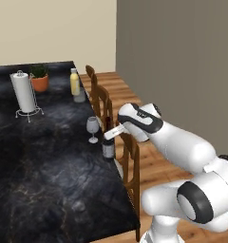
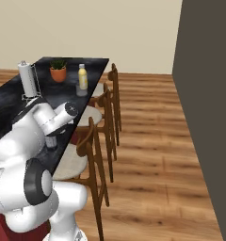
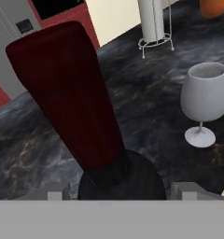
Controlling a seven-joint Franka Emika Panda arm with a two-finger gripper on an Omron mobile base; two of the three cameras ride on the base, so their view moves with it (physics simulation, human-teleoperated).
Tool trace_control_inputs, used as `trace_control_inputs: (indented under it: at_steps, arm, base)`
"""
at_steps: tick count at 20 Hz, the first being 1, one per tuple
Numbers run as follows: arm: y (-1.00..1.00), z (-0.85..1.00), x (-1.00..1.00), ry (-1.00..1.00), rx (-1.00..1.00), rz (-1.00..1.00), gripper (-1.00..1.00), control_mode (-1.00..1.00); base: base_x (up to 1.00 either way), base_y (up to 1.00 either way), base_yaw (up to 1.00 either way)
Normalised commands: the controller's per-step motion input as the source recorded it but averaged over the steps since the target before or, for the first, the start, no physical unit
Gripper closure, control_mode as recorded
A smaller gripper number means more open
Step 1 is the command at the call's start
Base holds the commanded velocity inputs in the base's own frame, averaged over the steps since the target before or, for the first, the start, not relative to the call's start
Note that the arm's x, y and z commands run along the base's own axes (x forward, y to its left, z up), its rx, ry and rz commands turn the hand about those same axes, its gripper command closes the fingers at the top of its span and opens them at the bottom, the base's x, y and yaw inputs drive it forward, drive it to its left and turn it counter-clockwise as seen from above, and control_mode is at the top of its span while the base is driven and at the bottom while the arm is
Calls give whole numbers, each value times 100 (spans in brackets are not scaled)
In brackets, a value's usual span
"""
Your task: There is a wine glass and glass cup on the dining counter. Place the wine bottle next to the wine glass and the juice bottle next to the glass cup.
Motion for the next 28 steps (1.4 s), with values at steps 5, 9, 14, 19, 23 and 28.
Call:
trace_control_inputs:
  at_steps: [5, 9, 14, 19, 23, 28]
  arm:
    - [23, -23, 19, 0, -7, 0, 100, -100]
    - [17, -15, 15, 0, -1, 0, 100, -100]
    - [15, -17, 12, -2, 0, 0, 100, -100]
    - [11, -16, 17, -9, 0, 0, 100, -100]
    - [3, -14, 20, -9, 0, 0, 100, -100]
    - [1, -16, 24, -6, 0, 0, 100, -100]
  base:
    - [0, 0, 0]
    - [0, 0, 0]
    - [0, 0, 0]
    - [0, 0, 0]
    - [0, 0, 0]
    - [0, 0, 0]
